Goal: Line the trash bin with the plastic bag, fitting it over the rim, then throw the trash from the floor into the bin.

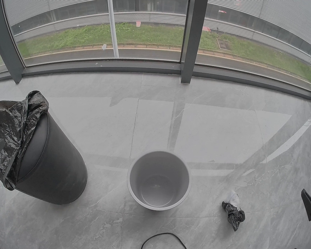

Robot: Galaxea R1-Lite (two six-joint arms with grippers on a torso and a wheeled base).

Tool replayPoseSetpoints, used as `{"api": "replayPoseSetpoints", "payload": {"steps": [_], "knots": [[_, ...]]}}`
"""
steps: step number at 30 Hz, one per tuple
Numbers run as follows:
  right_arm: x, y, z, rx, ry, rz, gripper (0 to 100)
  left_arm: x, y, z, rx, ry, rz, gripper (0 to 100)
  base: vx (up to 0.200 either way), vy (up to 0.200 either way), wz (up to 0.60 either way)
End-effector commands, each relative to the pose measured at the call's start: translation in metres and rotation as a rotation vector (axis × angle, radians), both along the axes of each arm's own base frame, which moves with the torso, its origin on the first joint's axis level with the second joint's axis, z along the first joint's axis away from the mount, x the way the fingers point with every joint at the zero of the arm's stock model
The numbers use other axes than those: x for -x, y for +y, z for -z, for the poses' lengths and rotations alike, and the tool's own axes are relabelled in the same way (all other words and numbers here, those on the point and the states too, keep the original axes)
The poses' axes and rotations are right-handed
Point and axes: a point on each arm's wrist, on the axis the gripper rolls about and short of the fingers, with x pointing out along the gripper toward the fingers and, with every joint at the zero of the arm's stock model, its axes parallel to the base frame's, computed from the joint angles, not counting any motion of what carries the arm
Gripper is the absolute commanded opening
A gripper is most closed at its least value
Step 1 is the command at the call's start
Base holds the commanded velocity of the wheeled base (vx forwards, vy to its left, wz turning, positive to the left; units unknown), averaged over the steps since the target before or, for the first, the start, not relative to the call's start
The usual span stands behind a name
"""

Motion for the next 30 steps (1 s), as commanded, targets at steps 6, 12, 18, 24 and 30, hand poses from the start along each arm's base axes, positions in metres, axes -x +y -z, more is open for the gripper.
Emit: {"api": "replayPoseSetpoints", "payload": {"steps": [6, 12, 18, 24, 30], "knots": [[-0.007, 0.001, 0.003, 0.004, 0.051, -0.024, 100, 0.017, -0.006, 0.004, 0.043, 0.005, 0.052, 100, 0.000, 0.200, 0.00], [-0.007, 0.001, 0.004, 0.006, 0.054, -0.024, 100, 0.015, -0.005, 0.008, 0.057, 0.016, 0.049, 100, 0.000, 0.200, 0.00], [-0.007, 0.001, 0.004, 0.008, 0.055, -0.024, 100, 0.015, -0.006, 0.013, 0.070, 0.030, 0.050, 100, 0.000, 0.200, 0.00], [-0.007, 0.001, 0.003, 0.009, 0.054, -0.024, 100, 0.016, -0.006, 0.016, 0.080, 0.037, 0.051, 100, 0.000, 0.200, 0.00], [-0.008, 0.001, 0.003, 0.009, 0.054, -0.024, 100, 0.023, -0.010, 0.027, 0.117, 0.037, 0.108, 100, 0.000, 0.133, 0.00]]}}
